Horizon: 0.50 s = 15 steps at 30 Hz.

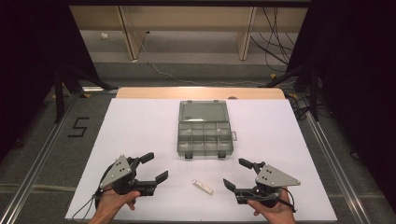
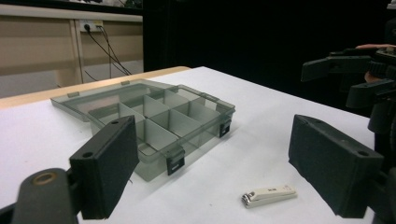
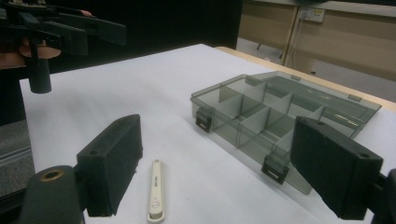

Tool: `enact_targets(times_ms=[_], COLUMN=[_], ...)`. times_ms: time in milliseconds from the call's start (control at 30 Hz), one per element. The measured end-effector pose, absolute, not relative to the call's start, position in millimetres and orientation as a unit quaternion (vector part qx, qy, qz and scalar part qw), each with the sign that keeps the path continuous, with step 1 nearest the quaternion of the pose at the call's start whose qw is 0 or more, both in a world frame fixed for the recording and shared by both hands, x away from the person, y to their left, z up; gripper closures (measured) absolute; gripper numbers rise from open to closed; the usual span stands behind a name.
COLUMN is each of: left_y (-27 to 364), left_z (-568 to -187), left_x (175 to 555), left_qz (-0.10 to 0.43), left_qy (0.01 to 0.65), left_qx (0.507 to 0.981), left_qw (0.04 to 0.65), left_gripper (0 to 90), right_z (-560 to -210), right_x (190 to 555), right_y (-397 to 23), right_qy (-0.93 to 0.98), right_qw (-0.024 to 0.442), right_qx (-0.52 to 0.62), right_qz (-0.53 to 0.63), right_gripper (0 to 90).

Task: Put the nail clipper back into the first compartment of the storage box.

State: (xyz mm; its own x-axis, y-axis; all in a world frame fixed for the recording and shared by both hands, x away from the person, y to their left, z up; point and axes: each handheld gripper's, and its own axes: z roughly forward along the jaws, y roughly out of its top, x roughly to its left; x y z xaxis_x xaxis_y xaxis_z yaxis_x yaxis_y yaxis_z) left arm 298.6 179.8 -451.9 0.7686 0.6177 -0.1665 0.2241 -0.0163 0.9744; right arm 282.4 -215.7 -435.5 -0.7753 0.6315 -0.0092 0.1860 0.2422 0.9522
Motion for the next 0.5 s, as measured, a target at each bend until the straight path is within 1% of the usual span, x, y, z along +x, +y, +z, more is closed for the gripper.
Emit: enact_targets(times_ms=[100,133,367,500], left_y=[178.6,177.8,176.6,175.4], left_z=[-452.9,-453.4,-453.9,-454.4], left_x=[298.8,299.4,299.0,300.2], left_qz=[0.153,0.150,0.147,0.147], left_qy=[0.300,0.293,0.296,0.287], left_qx=[0.700,0.703,0.704,0.712], left_qw=[0.629,0.631,0.629,0.624], left_gripper=[15.8,15.8,15.7,15.9], right_z=[-435.7,-436.3,-436.4,-436.5], right_x=[282.7,283.4,283.6,284.0], right_y=[-215.3,-215.0,-214.9,-215.3], right_qy=[0.762,0.756,0.757,0.759], right_qw=[0.200,0.212,0.215,0.213], right_qx=[0.266,0.265,0.263,0.261], right_qz=[0.555,0.560,0.558,0.557], right_gripper=[18.0,18.0,18.0,18.0])
